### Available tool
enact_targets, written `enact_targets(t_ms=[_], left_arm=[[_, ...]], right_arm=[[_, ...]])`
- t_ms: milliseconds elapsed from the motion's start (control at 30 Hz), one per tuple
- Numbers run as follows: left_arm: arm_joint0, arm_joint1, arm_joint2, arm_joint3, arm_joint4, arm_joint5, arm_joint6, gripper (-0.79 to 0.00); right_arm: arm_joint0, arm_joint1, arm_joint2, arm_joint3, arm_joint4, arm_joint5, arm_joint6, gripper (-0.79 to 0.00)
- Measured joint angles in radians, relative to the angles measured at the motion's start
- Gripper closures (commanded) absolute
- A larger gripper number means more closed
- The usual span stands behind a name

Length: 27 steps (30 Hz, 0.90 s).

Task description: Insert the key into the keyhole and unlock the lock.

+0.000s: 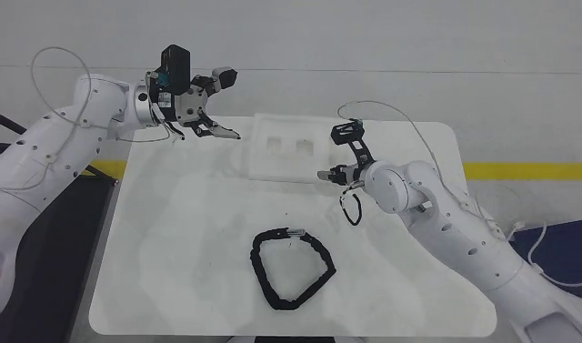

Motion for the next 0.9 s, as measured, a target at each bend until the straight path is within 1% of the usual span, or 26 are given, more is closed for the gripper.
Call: enact_targets(t_ms=[133, 200, 900], left_arm=[[0.0, 0.0, 0.0, 0.0, 0.0, 0.0, 0.0, -0.785], [0.0, 0.0, 0.0, 0.0, 0.0, 0.0, 0.0, -0.785], [0.0, 0.0, 0.0, 0.0, 0.0, 0.0, 0.0, -0.785]], right_arm=[[0.03, -0.027, -0.029, 0.039, -0.008, 0.014, 0.008, -0.785], [0.036, -0.033, -0.035, 0.047, -0.007, 0.012, 0.011, -0.785], [0.036, -0.033, -0.035, 0.047, -0.007, 0.011, 0.011, -0.785]])
